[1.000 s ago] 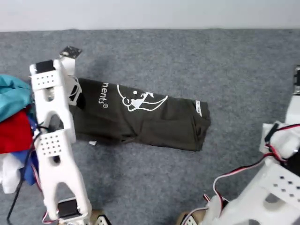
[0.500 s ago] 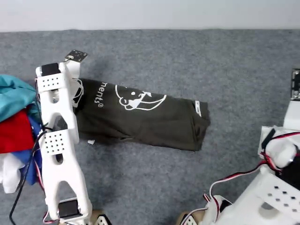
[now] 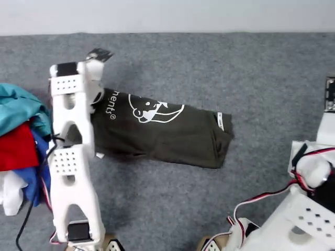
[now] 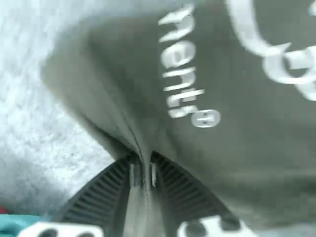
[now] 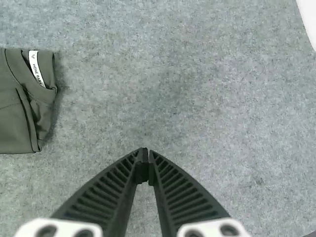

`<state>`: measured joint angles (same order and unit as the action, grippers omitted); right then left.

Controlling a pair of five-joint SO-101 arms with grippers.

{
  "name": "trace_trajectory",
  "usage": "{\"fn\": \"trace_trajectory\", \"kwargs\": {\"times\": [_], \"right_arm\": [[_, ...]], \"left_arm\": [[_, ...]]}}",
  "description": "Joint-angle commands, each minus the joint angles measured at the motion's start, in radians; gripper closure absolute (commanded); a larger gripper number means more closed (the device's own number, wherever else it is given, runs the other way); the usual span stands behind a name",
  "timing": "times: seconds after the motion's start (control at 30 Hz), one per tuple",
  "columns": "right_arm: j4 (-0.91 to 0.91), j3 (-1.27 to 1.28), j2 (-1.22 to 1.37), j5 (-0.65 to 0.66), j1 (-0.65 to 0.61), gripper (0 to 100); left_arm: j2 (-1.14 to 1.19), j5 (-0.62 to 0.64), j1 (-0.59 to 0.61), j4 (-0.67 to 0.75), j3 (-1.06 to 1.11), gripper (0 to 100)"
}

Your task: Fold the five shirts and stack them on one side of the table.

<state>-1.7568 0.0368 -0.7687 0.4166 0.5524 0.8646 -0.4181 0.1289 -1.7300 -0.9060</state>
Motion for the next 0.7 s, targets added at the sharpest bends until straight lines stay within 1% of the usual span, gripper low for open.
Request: {"fn": "trace_trajectory", "kwargs": {"times": [0.0, 0.1, 0.17, 0.27, 0.4, 0.57, 0.67], "right_arm": [[-0.036, -0.003, -0.010, 0.008, 0.008, 98.4], [-0.036, -0.003, -0.004, 0.008, 0.008, 98.4], [-0.036, -0.003, -0.004, 0.008, 0.008, 98.4], [-0.036, -0.003, -0.004, 0.006, 0.008, 98.4], [-0.036, -0.003, -0.002, 0.006, 0.008, 98.4], [-0.036, -0.003, -0.002, 0.008, 0.008, 98.4], [-0.036, -0.003, -0.002, 0.008, 0.008, 98.4]], "left_arm": [[-0.276, -0.012, -0.137, -0.025, 0.186, 100], [-0.410, -0.006, -0.255, -0.023, 0.325, 100], [-0.466, 0.041, -0.324, -0.023, 0.367, 99], [-0.500, 0.120, -0.411, -0.021, 0.371, 99], [-0.505, 0.133, -0.523, 0.014, 0.371, 99], [-0.503, 0.138, -0.634, 0.086, 0.371, 99], [-0.503, 0.181, -0.683, 0.129, 0.371, 99]]}}
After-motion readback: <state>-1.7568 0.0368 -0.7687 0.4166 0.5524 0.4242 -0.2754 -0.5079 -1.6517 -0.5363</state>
